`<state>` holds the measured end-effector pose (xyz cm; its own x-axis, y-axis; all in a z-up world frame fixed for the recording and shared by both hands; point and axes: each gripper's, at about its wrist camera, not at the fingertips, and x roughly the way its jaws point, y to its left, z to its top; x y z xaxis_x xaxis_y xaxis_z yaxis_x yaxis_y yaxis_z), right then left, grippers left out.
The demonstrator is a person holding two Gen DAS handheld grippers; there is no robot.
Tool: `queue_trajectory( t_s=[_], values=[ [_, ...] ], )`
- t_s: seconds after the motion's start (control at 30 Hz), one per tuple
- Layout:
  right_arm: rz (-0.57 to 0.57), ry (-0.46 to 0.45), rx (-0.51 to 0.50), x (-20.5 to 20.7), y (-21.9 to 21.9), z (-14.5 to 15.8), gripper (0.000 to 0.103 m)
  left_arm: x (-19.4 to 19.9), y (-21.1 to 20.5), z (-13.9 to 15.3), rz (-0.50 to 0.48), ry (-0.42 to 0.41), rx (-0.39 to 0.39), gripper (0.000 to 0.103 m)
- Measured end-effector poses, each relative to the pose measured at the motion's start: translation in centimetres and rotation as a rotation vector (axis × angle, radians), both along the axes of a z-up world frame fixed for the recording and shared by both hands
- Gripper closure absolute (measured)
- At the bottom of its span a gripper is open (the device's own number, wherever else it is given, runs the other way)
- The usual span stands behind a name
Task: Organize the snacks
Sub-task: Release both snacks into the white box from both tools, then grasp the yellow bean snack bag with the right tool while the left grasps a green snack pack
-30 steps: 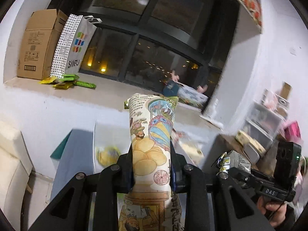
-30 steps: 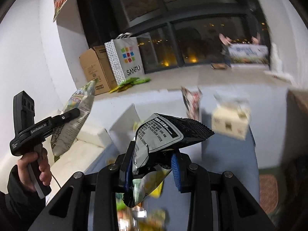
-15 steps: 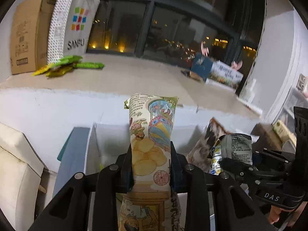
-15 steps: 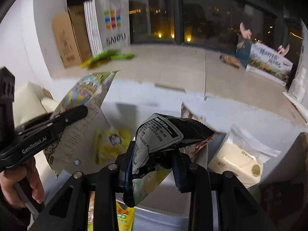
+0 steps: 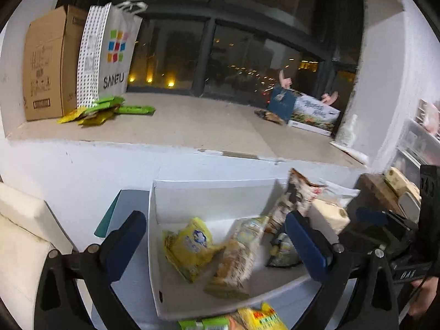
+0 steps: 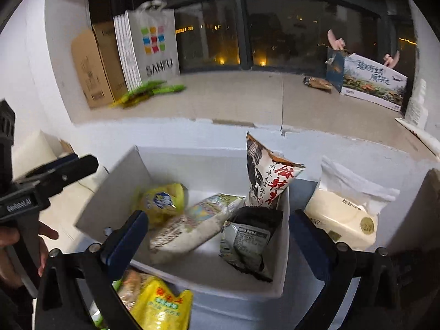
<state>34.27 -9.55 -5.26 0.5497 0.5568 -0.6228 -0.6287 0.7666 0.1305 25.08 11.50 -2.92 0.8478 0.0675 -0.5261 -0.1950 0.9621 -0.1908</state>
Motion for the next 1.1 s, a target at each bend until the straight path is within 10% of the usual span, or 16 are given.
queue_trajectory(
  t_s=[0.63,1.1],
  values=[
    [0.015,-0.153,0.129,-21.2,-12.1,-1.1,0.0,-21.1,-8.0,-4.0,-0.118,-0.001,-0.022,0.0],
    [0.076,0.05,0.042,-20.6,-9.8,-7.6,0.0,-23.4,-6.3,-5.7,-0.061,0.014,-0.082,0.0]
  ],
)
